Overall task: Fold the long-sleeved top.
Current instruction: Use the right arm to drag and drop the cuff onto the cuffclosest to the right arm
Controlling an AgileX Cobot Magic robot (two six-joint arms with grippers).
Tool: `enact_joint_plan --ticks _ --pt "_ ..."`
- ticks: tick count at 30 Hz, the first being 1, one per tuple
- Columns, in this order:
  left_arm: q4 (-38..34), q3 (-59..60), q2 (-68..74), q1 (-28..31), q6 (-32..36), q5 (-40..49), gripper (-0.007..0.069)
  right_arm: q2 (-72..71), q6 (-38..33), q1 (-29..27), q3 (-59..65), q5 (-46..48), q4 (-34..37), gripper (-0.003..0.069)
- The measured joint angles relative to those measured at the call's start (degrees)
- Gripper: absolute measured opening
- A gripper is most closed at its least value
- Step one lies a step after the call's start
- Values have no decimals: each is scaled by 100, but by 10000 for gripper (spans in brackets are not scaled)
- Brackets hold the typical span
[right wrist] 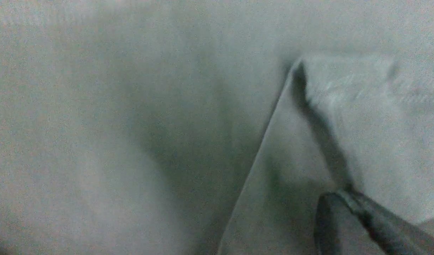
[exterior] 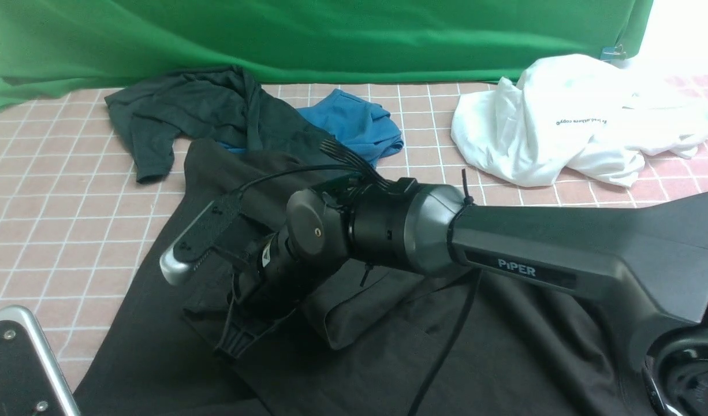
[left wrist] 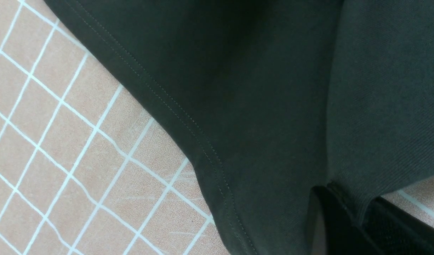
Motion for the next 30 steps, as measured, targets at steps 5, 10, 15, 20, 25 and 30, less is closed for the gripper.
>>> enact_joint_plan --ticks 5,10,15,20,25,30 --pt "0 0 0 0 0 0 36 17 80 0 -173 8 -326 31" --pt "0 0 0 0 0 5 36 45 198 0 -210 -224 -610 31" --pt "0 0 0 0 0 5 36 138 216 0 -247 -293 -715 31" --pt "0 0 0 0 0 5 36 148 167 0 -247 -1225 -735 31" --pt "0 0 0 0 0 5 36 436 -103 0 -337 -2607 -735 31" --pt "0 0 0 0 0 1 36 501 -159 0 -424 -2346 -735 34"
